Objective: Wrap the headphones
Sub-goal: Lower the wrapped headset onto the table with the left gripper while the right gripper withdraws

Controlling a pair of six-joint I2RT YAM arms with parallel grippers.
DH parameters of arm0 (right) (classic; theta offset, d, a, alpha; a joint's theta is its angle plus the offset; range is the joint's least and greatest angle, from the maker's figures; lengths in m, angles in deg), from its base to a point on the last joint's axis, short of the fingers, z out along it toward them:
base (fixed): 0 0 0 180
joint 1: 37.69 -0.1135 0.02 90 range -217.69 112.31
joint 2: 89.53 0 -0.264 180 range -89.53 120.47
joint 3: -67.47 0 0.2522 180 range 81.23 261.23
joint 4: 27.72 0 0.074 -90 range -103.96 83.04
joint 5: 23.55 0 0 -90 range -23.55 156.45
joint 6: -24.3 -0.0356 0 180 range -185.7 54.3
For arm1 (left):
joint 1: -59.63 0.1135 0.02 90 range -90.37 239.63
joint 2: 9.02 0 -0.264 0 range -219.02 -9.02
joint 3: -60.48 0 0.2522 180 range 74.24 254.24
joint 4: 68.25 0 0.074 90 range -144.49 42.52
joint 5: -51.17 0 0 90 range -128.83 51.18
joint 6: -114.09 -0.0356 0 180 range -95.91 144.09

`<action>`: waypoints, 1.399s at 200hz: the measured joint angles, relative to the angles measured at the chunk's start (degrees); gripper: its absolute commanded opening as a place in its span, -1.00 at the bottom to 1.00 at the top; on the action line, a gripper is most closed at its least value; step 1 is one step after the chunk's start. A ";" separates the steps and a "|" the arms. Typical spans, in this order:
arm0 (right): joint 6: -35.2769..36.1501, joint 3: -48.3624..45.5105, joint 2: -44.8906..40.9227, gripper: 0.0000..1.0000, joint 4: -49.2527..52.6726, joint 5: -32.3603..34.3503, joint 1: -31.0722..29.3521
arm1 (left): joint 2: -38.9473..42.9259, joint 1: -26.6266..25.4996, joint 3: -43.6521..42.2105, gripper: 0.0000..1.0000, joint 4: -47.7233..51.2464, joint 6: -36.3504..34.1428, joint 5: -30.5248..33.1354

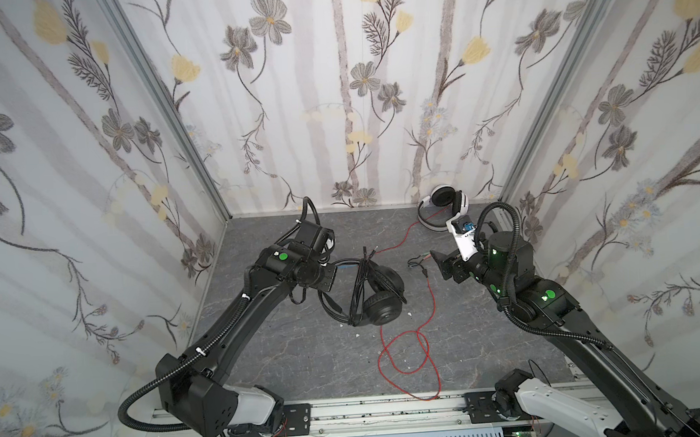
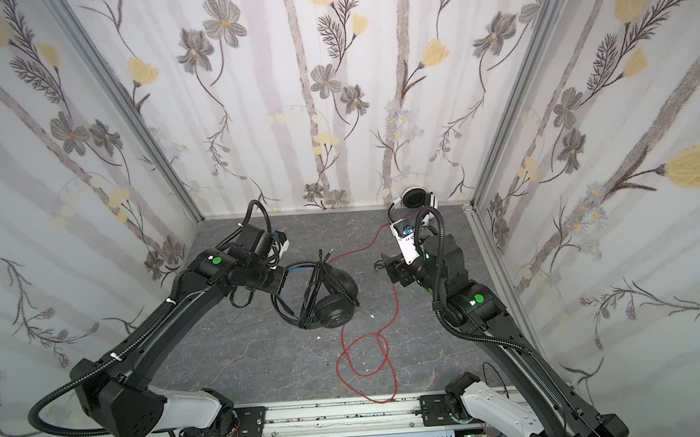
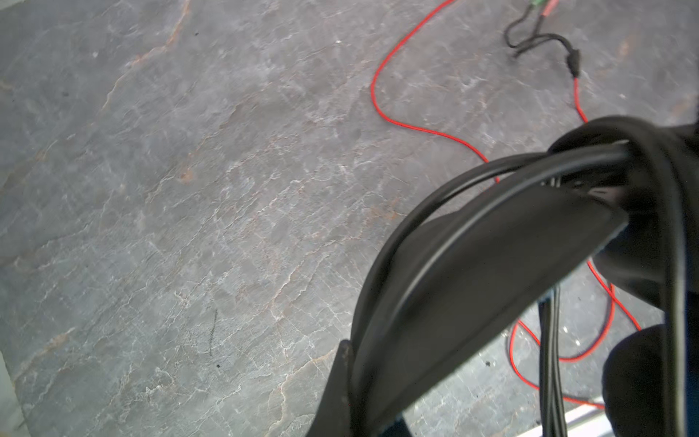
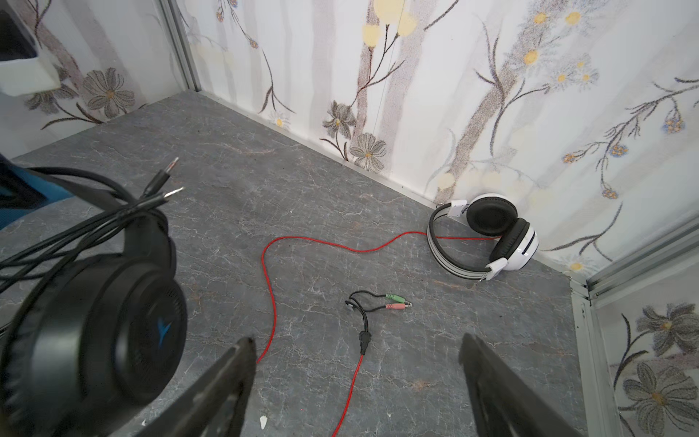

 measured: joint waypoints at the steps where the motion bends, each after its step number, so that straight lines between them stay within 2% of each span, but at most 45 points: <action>1: -0.02 0.00 0.00 0.77 0.00 0.00 -0.02 | -0.17 0.28 -0.09 -1.00 -0.17 0.13 0.00; 55: -1.36 -0.63 -0.98 0.84 -0.13 -0.22 -0.61 | -8.90 10.67 -1.38 -1.00 -9.94 5.86 0.68; 90: -2.25 -0.68 -0.98 0.88 -0.13 -0.46 -1.46 | -17.49 15.52 1.84 -1.00 -15.63 7.56 1.90; 164: -3.08 0.92 -0.44 0.90 -0.07 -0.52 -2.23 | -29.20 20.37 10.80 -1.00 -18.03 -1.25 2.29; 194: -3.06 1.84 0.46 0.90 0.07 -0.63 -2.34 | -32.79 21.35 13.88 -1.00 -17.44 -4.48 -0.24; 234: -3.08 2.40 1.62 0.91 0.07 -0.63 -2.99 | -37.55 22.93 18.53 -1.00 -16.39 -6.12 -3.43; 280: -3.08 2.95 2.23 0.92 0.07 -0.63 -3.41 | -41.55 24.63 19.15 -1.00 -15.04 -7.52 -5.22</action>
